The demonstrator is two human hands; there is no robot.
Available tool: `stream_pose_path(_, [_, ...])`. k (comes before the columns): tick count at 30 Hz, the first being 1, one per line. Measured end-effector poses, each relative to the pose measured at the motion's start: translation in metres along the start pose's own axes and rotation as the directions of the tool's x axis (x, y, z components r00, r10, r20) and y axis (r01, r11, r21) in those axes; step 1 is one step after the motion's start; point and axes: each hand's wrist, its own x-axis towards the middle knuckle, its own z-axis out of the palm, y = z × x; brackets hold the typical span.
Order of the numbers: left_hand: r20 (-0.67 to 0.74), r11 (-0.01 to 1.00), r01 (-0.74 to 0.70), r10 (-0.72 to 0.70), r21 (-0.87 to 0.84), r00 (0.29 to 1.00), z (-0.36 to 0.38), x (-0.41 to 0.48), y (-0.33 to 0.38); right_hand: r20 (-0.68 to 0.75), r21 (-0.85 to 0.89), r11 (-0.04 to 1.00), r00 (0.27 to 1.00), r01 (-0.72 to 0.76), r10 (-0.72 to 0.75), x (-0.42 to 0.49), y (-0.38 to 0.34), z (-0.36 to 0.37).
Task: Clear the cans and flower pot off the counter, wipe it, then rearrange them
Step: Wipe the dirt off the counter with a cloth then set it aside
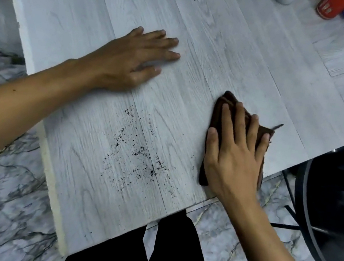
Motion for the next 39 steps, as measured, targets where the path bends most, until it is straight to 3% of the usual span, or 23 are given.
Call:
stream_pose_path(6, [0.001,1.000,0.025,-0.025,0.013,1.000,-0.004,-0.010,-0.007,-0.011,0.035,0.999,1.000,0.019,-0.019,0.046,-0.020,0.004])
stream_pose_path(16, [-0.015,0.995,0.101,-0.101,-0.014,0.995,-0.014,-0.030,-0.017,0.055,0.021,0.948,0.946,0.318,-0.319,0.043,-0.090,0.019])
stream_pose_path(26, [-0.034,0.994,0.111,-0.111,0.000,0.993,-0.012,-0.043,-0.017,0.160,0.058,0.767,0.753,0.639,-0.639,-0.020,-0.112,0.031])
stream_pose_path(31, [-0.042,0.994,0.109,-0.108,0.010,0.993,-0.009,-0.050,-0.013,0.195,0.097,0.705,0.681,0.702,-0.705,-0.053,-0.087,0.026])
stream_pose_path(34, [-0.042,0.995,0.103,-0.103,0.016,0.994,-0.007,-0.054,-0.008,0.187,0.090,0.719,0.697,0.689,-0.692,-0.067,-0.067,0.022])
stream_pose_path(39, [-0.035,0.996,0.089,-0.089,0.021,0.995,-0.005,-0.061,-0.001,0.107,0.046,0.839,0.832,0.543,-0.544,-0.080,-0.035,0.014])
